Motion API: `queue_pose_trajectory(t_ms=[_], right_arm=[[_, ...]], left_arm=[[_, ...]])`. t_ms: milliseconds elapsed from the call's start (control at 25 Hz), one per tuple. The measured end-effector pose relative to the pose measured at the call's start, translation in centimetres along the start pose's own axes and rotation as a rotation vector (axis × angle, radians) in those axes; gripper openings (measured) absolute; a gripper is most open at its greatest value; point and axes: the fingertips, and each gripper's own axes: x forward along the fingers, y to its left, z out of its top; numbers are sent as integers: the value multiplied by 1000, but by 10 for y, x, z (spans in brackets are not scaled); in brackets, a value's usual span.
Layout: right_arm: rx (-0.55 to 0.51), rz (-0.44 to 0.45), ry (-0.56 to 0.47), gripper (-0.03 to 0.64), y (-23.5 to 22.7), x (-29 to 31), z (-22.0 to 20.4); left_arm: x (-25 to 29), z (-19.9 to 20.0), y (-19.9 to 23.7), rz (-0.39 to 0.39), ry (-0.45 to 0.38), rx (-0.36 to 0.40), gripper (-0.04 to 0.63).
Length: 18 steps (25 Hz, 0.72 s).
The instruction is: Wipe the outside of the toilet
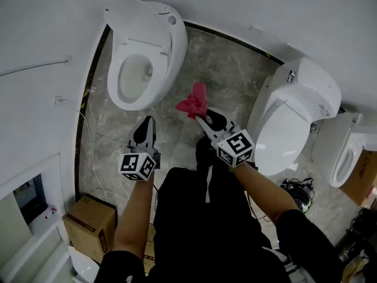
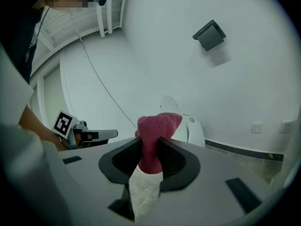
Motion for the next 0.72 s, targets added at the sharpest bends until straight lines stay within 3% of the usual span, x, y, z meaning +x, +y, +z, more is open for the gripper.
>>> queue_pose_trajectory(t_ms=[280,720], right_arm=[[-11,-59,28,125,-59,74,-25],[3,-307,45,125,-155,190,-101]], left_arm=[[76,-18,40,-53,50,37,18],[163,-88,131,-205,162,54,18]])
